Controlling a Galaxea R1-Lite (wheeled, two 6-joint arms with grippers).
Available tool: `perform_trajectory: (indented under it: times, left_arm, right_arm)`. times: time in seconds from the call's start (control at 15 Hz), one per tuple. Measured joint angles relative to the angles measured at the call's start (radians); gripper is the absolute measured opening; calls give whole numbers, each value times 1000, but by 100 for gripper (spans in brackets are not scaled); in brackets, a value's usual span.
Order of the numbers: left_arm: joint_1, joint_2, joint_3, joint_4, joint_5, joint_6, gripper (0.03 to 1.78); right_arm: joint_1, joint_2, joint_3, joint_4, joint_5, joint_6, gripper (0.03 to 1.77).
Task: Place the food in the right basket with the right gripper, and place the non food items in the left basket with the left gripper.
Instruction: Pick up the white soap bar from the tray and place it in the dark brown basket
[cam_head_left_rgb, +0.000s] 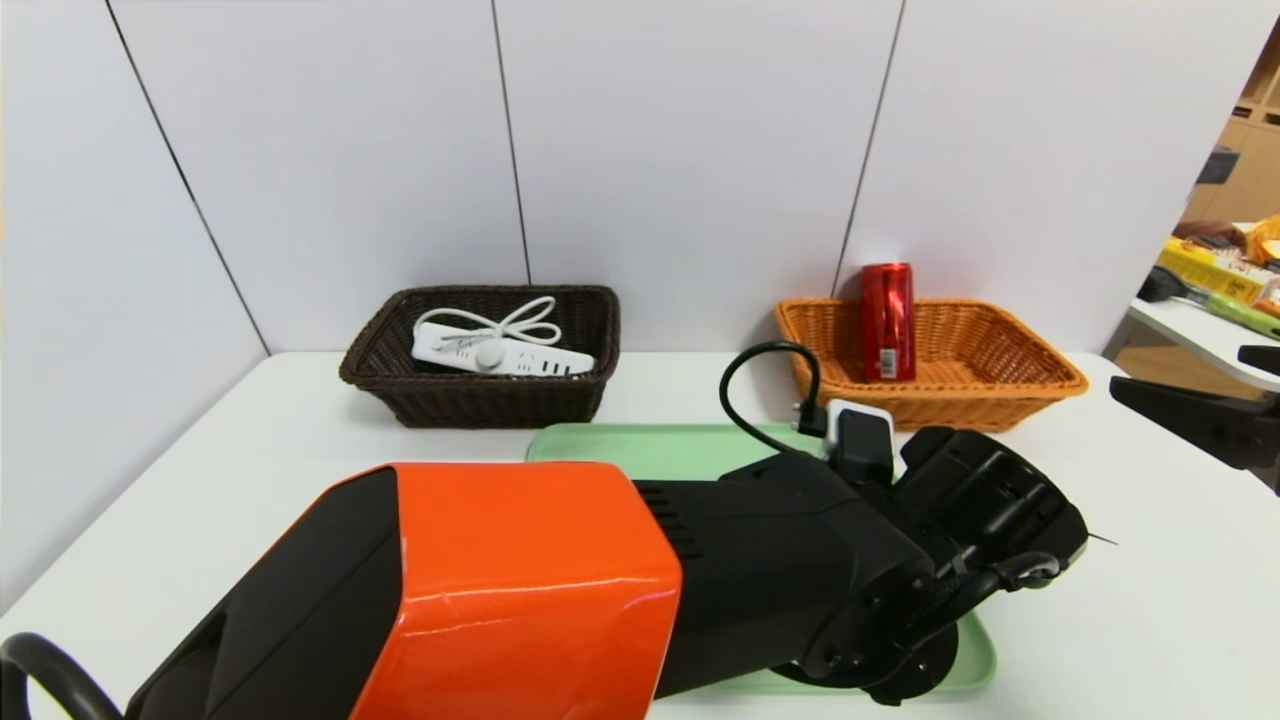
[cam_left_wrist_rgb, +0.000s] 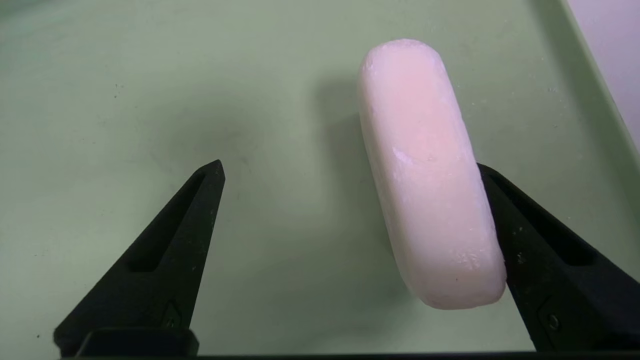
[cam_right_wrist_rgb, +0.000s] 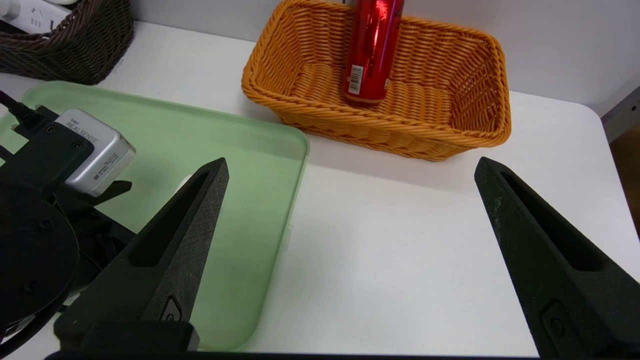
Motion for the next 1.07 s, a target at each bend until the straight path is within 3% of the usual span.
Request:
perform_trajectory:
  times: [0.2, 1.07]
  left_arm:
    - [0, 1, -1, -23, 26, 1, 169]
    - [-1, 1, -1, -60, 27, 6, 169]
  right_arm:
    - [0, 4, 2, -1, 2, 0, 170]
    - [1, 28, 3, -9, 2, 0, 170]
